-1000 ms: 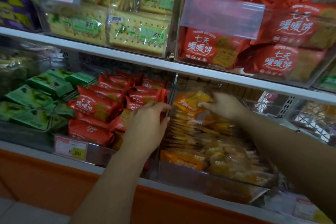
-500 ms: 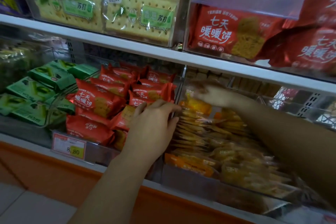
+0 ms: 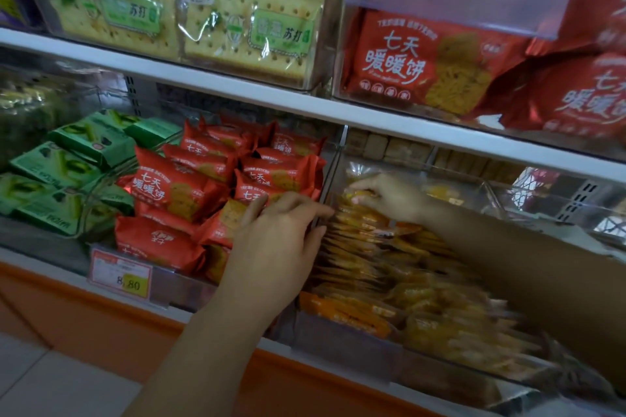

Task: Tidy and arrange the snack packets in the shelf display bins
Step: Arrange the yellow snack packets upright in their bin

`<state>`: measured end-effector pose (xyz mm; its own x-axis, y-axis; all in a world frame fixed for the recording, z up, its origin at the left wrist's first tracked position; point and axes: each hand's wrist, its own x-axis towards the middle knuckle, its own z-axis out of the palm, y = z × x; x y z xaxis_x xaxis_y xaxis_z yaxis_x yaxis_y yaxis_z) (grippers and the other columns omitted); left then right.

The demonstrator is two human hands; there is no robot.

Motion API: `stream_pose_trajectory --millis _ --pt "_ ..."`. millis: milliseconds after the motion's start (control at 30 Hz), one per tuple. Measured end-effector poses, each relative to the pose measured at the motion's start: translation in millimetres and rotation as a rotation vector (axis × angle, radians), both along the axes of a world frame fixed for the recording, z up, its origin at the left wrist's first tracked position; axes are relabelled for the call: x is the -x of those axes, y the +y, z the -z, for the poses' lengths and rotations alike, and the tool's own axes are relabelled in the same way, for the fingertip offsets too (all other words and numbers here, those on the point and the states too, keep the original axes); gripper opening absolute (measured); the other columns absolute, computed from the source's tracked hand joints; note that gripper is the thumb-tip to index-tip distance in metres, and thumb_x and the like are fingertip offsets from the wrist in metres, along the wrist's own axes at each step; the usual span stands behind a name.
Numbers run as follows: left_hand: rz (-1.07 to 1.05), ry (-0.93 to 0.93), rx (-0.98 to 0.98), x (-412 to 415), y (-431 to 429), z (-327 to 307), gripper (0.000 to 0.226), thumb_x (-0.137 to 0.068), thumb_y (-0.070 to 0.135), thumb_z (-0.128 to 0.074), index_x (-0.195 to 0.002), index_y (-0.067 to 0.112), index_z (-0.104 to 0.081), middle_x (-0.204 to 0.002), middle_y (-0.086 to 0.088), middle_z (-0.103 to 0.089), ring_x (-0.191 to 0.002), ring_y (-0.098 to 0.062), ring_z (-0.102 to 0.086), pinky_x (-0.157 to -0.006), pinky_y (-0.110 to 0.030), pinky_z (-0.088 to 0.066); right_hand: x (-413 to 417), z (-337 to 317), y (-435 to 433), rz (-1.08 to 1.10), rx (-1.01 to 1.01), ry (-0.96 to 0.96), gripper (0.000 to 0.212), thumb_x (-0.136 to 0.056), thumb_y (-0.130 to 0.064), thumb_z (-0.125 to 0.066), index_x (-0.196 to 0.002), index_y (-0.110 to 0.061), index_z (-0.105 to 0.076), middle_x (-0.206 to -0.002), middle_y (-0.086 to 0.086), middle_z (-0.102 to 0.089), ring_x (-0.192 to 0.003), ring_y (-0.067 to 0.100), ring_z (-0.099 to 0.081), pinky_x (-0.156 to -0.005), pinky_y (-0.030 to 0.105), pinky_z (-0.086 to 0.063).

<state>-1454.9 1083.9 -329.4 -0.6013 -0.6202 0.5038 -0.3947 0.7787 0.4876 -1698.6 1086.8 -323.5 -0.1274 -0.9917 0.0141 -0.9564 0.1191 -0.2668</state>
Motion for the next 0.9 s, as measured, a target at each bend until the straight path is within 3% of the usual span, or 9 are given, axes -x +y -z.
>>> stream_pose_trajectory --millis 167,267,367,467,533,600,733,833,900 --pt "0.004 -0.025 -0.005 -0.6 0.7 -1.8 0.025 -0.089 0.019 -0.060 -0.112 0.028 -0.066 -0.112 0.010 -0.060 -0.104 -0.011 -0.058 -0.108 -0.046 -0.032 -8.1 -28.1 12.2 0.090 -0.037 -0.210 0.052 -0.085 -0.038 -0.063 -0.134 -0.029 -0.046 -0.136 -0.005 -0.050 -0.125 0.012 -0.047 -0.095 0.015 -0.034" --pt "-0.007 -0.038 0.000 0.9 2.1 -2.3 0.026 -0.090 0.018 -0.058 -0.112 0.028 -0.065 -0.113 0.010 -0.060 -0.106 -0.012 -0.057 -0.111 -0.041 -0.025 -0.7 -46.0 46.3 0.144 0.134 -0.257 0.032 -0.085 -0.035 -0.064 -0.115 -0.025 -0.061 -0.114 -0.006 -0.062 -0.106 0.014 -0.058 -0.082 0.015 -0.043" --pt "-0.020 -0.042 -0.009 3.7 3.2 -4.1 0.026 -0.090 0.017 -0.057 -0.112 0.028 -0.065 -0.112 0.009 -0.060 -0.105 -0.013 -0.057 -0.110 -0.040 -0.022 12.4 -47.3 75.0 0.081 -0.031 -0.112 0.016 -0.081 -0.024 -0.072 -0.096 -0.020 -0.069 -0.099 -0.004 -0.069 -0.095 0.012 -0.063 -0.083 0.013 -0.045" --pt "-0.033 -0.053 -0.022 7.2 5.7 -6.8 0.027 -0.091 0.017 -0.057 -0.113 0.028 -0.065 -0.114 0.009 -0.060 -0.107 -0.015 -0.056 -0.112 -0.040 -0.020 22.1 -34.8 80.3 0.031 -0.209 0.207 0.029 -0.079 -0.028 -0.073 -0.106 -0.020 -0.070 -0.109 -0.002 -0.069 -0.101 0.012 -0.061 -0.092 0.028 -0.045" --pt "-0.035 -0.059 -0.023 9.4 8.0 -7.8 0.027 -0.091 0.017 -0.057 -0.114 0.029 -0.064 -0.115 0.009 -0.059 -0.109 -0.015 -0.055 -0.113 -0.041 -0.019 19.9 -30.3 77.0 0.038 -0.192 0.416 0.030 -0.081 -0.033 -0.069 -0.110 -0.024 -0.068 -0.114 -0.004 -0.066 -0.107 0.014 -0.058 -0.093 0.028 -0.043" --pt "-0.035 -0.065 -0.021 10.6 9.5 -7.7 0.027 -0.091 0.017 -0.058 -0.114 0.029 -0.064 -0.115 0.010 -0.059 -0.109 -0.015 -0.055 -0.114 -0.044 -0.020 17.7 -27.0 71.9 0.054 -0.133 0.457 0.020 -0.085 -0.032 -0.064 -0.103 -0.027 -0.071 -0.107 -0.006 -0.068 -0.103 0.013 -0.060 -0.086 0.026 -0.045" --pt "-0.033 -0.086 -0.015 12.2 7.5 -7.9 0.028 -0.091 0.018 -0.057 -0.115 0.030 -0.063 -0.116 0.010 -0.059 -0.111 -0.015 -0.054 -0.115 -0.044 -0.016 24.6 -29.0 73.0 0.161 -0.011 0.179 0.010 -0.089 -0.024 -0.058 -0.091 -0.027 -0.068 -0.094 -0.008 -0.066 -0.091 0.012 -0.061 -0.076 0.026 -0.045" --pt "-0.033 -0.081 -0.002 13.9 6.3 -8.6 0.028 -0.090 0.018 -0.057 -0.115 0.031 -0.063 -0.115 0.009 -0.059 -0.111 -0.015 -0.055 -0.114 -0.042 -0.014 23.9 -36.1 82.9 0.217 0.098 0.053 0.008 -0.094 -0.030 -0.051 -0.099 -0.028 -0.058 -0.089 -0.010 -0.059 -0.086 0.008 -0.057 -0.071 0.022 -0.038" --pt "-0.038 -0.070 0.008 15.5 7.2 -8.0 0.028 -0.090 0.018 -0.058 -0.114 0.029 -0.064 -0.114 0.008 -0.060 -0.110 -0.017 -0.054 -0.113 -0.044 -0.016 16.3 -42.4 90.1 0.250 0.152 -0.073 0.007 -0.097 -0.033 -0.046 -0.098 -0.030 -0.052 -0.075 -0.008 -0.064 -0.069 0.001 -0.061 -0.061 0.010 -0.041"
